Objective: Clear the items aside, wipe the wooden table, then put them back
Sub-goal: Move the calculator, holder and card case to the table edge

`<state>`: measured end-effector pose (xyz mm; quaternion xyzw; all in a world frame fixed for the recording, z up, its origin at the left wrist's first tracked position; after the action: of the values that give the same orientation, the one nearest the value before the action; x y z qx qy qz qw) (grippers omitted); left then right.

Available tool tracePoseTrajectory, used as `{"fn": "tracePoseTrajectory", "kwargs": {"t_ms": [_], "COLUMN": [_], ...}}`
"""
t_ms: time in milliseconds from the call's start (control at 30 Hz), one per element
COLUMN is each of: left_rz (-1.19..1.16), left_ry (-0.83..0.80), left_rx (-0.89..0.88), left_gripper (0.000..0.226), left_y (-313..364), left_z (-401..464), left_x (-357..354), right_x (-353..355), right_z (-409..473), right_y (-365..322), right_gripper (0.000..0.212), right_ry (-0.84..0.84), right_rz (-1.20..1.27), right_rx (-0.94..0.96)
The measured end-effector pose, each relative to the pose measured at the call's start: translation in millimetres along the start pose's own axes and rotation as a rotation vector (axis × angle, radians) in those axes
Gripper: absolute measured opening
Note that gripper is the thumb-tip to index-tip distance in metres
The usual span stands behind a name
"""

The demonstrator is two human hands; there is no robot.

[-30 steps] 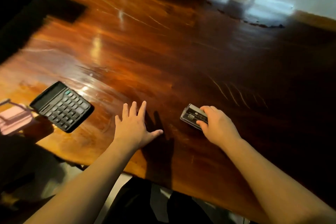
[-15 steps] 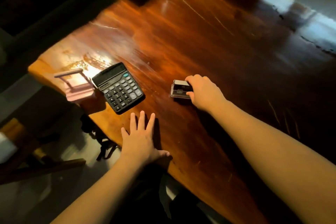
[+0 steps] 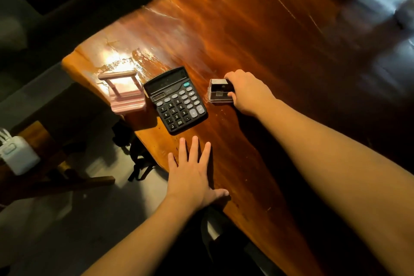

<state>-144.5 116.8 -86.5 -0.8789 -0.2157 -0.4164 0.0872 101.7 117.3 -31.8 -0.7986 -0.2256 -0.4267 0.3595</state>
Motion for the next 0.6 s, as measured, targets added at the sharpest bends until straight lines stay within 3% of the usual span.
{"fn": "tracePoseTrajectory", "kwargs": {"t_ms": [167, 333, 600], "left_rz": [0.034, 0.065, 0.177], "left_ry": [-0.020, -0.029, 0.008], "left_rx": [-0.008, -0.019, -0.068], "left_gripper": [0.134, 0.133, 0.129], "left_y": [-2, -7, -13], "left_z": [0, -1, -1], "left_x": [1, 3, 20], "right_x": [-3, -5, 2], "right_z": [6, 6, -74], "right_y": [5, 7, 27], "right_gripper": [0.044, 0.077, 0.078], "right_ry": [-0.030, -0.080, 0.111], "right_rz": [0.033, 0.091, 0.316], "right_rx": [-0.020, -0.051, -0.132]}}
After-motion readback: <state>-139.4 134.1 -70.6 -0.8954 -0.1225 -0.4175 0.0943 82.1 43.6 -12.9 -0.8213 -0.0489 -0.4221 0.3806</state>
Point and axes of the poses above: each hand's wrist, its own z-axis towards the middle knuckle, its own x-axis out of the back of the hand, y = z × x, the point moved 1 cm from there along z, towards the middle knuckle, and after that the axes turned 11 degrees about z, right-handed, at the moved point
